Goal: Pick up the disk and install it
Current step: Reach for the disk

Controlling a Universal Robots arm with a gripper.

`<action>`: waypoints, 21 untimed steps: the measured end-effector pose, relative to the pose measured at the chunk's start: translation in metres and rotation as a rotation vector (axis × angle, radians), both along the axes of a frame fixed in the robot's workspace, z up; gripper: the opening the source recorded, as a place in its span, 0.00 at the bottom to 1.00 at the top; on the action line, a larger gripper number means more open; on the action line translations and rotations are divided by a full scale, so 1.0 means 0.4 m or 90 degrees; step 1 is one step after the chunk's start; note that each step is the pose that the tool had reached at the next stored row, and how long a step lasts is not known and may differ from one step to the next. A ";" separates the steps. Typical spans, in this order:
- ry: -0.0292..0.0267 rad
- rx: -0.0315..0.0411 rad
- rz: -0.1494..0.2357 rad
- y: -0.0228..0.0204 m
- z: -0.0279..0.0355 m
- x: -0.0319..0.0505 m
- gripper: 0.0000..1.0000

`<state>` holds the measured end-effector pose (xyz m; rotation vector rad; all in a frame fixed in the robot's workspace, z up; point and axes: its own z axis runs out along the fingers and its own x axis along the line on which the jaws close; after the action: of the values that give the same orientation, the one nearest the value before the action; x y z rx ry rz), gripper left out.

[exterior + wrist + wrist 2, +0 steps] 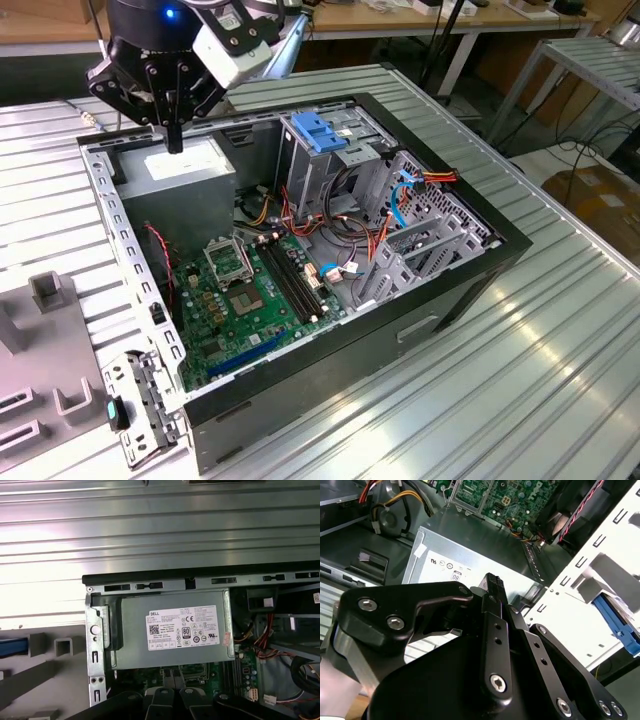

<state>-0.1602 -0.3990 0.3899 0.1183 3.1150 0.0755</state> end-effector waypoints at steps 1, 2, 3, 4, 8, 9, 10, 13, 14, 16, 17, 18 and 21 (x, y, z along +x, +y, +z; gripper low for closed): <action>0.0000 0.0000 0.000 0.000 0.000 -0.002 0.11; 0.0000 0.0000 0.000 0.000 0.000 -0.004 0.11; 0.0000 0.0000 0.000 0.000 0.000 -0.005 0.11; 0.0001 0.0000 0.000 0.000 -0.001 -0.008 0.11; 0.0002 0.0000 0.000 0.000 -0.001 -0.015 0.11; 0.0002 0.0000 0.000 0.000 -0.001 -0.017 0.11; 0.0002 0.0000 0.000 0.000 -0.002 -0.019 0.11; 0.0003 0.0000 0.000 0.000 -0.002 -0.023 0.11; 0.0003 0.0000 0.000 0.000 -0.002 -0.024 0.11; 0.0003 0.0000 0.000 0.000 -0.002 -0.026 0.11; 0.0004 0.0000 0.000 0.000 -0.002 -0.029 0.11; 0.0004 0.0000 0.000 0.000 -0.003 -0.030 0.11; 0.0005 0.0000 0.000 0.000 -0.003 -0.033 0.11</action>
<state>-0.1732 -0.3989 0.3888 0.1183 3.1157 0.0755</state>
